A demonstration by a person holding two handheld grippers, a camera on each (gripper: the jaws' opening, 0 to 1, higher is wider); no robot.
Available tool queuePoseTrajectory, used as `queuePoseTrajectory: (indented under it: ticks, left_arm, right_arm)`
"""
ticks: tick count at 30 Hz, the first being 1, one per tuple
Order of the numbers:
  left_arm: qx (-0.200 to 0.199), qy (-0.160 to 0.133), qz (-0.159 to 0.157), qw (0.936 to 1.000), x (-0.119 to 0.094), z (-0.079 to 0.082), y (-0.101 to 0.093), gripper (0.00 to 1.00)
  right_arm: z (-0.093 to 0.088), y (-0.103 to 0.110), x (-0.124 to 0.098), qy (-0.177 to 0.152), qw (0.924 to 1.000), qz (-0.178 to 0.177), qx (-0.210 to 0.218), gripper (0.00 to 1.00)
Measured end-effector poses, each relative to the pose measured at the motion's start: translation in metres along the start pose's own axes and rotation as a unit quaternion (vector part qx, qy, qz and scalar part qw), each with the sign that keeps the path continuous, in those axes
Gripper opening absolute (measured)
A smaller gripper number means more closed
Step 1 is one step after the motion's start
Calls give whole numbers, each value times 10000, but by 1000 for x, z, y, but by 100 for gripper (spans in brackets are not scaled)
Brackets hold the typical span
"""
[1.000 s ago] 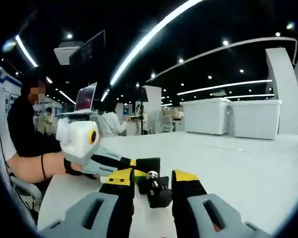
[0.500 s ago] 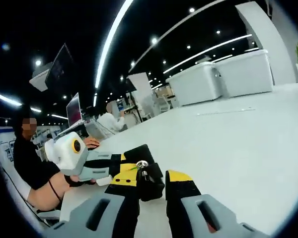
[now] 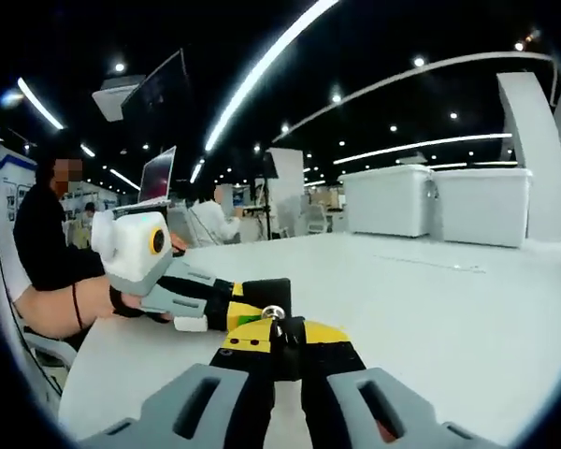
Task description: Clamp the fixed fixture on the desktop, loosen the retaining clip, secure it to the edge of the desk, and tighten the retaining clip.
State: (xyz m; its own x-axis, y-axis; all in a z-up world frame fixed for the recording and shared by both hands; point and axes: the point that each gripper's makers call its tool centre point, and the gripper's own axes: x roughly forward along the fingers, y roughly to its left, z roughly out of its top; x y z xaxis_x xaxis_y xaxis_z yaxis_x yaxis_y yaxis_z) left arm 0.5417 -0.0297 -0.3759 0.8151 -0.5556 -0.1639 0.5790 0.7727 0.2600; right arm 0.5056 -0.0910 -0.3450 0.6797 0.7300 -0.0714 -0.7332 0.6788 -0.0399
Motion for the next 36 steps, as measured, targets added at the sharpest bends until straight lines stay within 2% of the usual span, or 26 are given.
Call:
queuePoseTrajectory:
  ticks: [3,5,6,8,10,12,15,17,18,19,20,22,24,26,27,30,36]
  left_arm:
    - [7,-5,3,10000,0,0,0,6]
    - [4,-5,2,10000,0,0,0,6]
    - [10,-12,2,10000,0,0,0,6]
    - [6,-2,5,10000,-1,0,0,6]
    - [0,4,4,10000,-1,0,0,6]
    - [1,5,5,10000,-1,0,0,6]
    - [-9,14,6,10000,-1,0,1,6]
    - [-12,14,6,10000,-1,0,1,6]
    - [-13,15,6,10000,-1,0,1,6]
    - [-21,17,3,10000,-1,0,1,6]
    - [-23,17,2,10000,-1,0,1,6]
    - [-19,15,3,10000,-1,0,1,6]
    - [-19,15,3,10000,-1,0,0,6]
    - [-18,15,4,10000,-1,0,0,6]
    - [-19,15,3,10000,-1,0,1,6]
    - [-24,14,-3,10000,-1,0,1,6]
    - [-25,14,-5,10000,-1,-1,1,6]
  right_arm:
    - [2,2,0,-48,9979,-97,-637,8]
    - [3,5,-1,-23,9926,-99,-1208,8]
    - [4,10,-1,-51,9851,-65,-1720,8]
    - [4,15,0,-61,9703,-117,-2416,8]
    - [3,20,0,-37,9512,-156,-3083,8]
    - [2,21,1,-25,9436,-196,-3304,8]
    - [3,19,2,-32,9456,-217,-3246,8]
    - [4,17,2,-43,9514,-219,-3072,8]
    - [3,16,2,-36,9615,-236,-2739,8]
    - [4,14,2,-54,9724,-236,-2320,9]
    - [6,14,1,-76,9866,-148,-1621,11]
    - [6,13,0,-70,9976,12,-696,21]
    - [2,7,-1,34,9995,40,-305,26]
    - [4,-2,-2,-33,10000,-13,0,26]
    - [6,-9,-4,-93,9994,-61,326,26]
    - [6,-14,-6,-64,9954,-39,954,26]
    - [-2,-2,2,229,9938,144,1077,24]
